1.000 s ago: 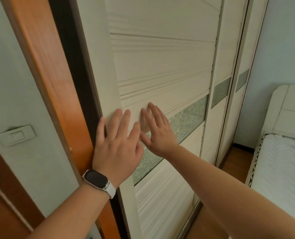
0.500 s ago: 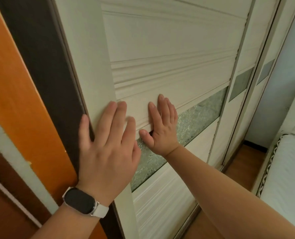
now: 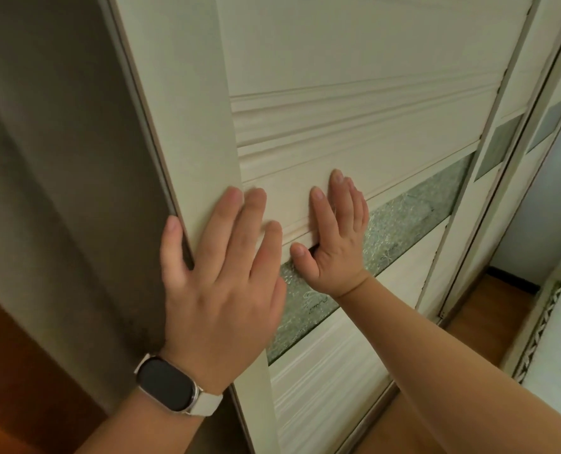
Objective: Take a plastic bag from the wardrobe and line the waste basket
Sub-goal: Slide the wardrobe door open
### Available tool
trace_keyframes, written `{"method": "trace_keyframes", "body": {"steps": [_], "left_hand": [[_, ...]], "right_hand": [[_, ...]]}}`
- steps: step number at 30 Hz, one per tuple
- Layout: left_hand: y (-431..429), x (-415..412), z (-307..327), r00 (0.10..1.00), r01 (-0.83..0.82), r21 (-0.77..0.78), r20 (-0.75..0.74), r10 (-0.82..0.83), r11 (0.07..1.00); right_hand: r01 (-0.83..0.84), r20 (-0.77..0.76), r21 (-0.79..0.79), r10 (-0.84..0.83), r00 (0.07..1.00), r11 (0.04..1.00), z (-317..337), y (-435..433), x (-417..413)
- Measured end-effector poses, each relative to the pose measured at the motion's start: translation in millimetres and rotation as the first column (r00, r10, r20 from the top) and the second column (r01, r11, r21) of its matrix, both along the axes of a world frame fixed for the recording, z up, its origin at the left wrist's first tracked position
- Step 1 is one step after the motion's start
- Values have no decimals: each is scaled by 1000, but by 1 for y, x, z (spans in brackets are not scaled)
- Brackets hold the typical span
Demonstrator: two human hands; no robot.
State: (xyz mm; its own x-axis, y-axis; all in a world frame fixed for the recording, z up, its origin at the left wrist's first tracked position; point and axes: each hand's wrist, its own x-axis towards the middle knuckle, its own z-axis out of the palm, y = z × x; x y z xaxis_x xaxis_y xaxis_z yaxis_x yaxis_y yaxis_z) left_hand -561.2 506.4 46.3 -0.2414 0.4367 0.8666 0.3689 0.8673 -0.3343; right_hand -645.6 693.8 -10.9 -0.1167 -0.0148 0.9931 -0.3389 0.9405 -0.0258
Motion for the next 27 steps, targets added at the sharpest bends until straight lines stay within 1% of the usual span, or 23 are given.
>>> {"method": "trace_keyframes", "body": {"steps": [4, 15, 19, 24, 27], "left_hand": [[34, -15, -1, 998, 53, -1, -28, -53, 999], [107, -59, -10, 979, 175, -22, -98, -176, 984], [136, -75, -6, 961, 246, -75, -110, -253, 966], [158, -101, 4, 929, 274, -189, -200, -310, 943], [179, -113, 4, 909, 320, -210, -208, -362, 924]], "right_hand": [[22, 7, 6, -22, 1000, 1000, 0, 35, -11], [12, 6, 9, -12, 1000, 1000, 1, 132, -44], [29, 31, -4, -29, 999, 1000, 1, 166, -53], [49, 67, -17, -48, 997, 999, 3, 198, -60], [49, 118, -22, -46, 992, 999, 5, 217, -58]]}}
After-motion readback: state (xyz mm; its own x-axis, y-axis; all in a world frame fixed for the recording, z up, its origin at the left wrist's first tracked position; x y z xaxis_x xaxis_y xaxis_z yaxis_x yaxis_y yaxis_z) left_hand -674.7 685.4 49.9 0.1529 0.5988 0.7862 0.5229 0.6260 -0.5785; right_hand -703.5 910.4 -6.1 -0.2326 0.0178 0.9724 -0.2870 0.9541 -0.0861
